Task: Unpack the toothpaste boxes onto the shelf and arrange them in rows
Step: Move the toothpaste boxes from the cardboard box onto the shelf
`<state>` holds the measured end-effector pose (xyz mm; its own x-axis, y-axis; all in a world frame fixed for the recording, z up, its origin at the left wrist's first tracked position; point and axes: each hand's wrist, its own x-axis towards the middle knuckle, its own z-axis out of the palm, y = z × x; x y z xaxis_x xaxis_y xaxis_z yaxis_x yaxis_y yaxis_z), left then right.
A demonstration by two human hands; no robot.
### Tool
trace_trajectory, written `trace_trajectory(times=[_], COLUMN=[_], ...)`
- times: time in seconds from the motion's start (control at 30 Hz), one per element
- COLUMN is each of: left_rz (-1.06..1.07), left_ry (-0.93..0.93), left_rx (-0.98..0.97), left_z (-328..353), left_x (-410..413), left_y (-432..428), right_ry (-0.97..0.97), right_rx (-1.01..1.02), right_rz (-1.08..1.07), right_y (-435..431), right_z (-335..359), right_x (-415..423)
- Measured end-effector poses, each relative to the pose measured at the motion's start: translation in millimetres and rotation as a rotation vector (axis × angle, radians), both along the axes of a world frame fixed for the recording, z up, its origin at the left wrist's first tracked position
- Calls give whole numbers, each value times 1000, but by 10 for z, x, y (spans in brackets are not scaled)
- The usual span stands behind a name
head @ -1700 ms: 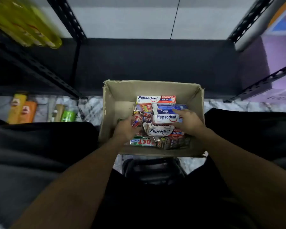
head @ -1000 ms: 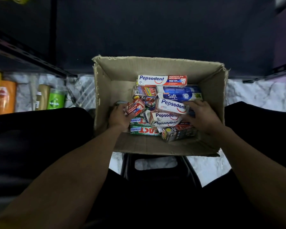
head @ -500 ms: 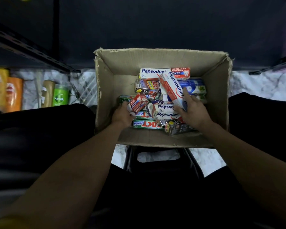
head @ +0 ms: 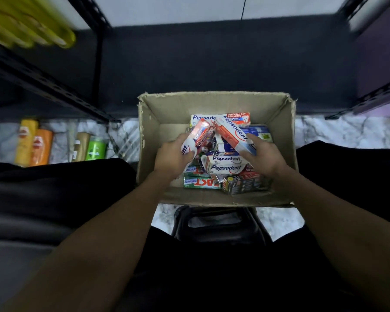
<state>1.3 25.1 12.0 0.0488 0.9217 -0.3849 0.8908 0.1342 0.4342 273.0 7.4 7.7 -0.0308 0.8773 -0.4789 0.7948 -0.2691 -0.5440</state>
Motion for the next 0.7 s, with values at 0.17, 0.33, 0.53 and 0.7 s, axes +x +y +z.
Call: trace_trajectory(times=[0.17,0.33,0.53,0.7], left_rz=[-173,-228,-341,-435], left_ry=[98,106,211,247], left_rx=[169,385,638,809], left_z=[610,1395,2418,3337], left_x=[84,161,214,170], left_y=[193,261,200,60], right_ry=[-52,-31,-2,11], right_rx=[128,320,487,638], right_rz=[14,100,146,188], right_y=[104,195,253,170], right_z=[521,1234,2221,3125], right_x=[231,321,400,448])
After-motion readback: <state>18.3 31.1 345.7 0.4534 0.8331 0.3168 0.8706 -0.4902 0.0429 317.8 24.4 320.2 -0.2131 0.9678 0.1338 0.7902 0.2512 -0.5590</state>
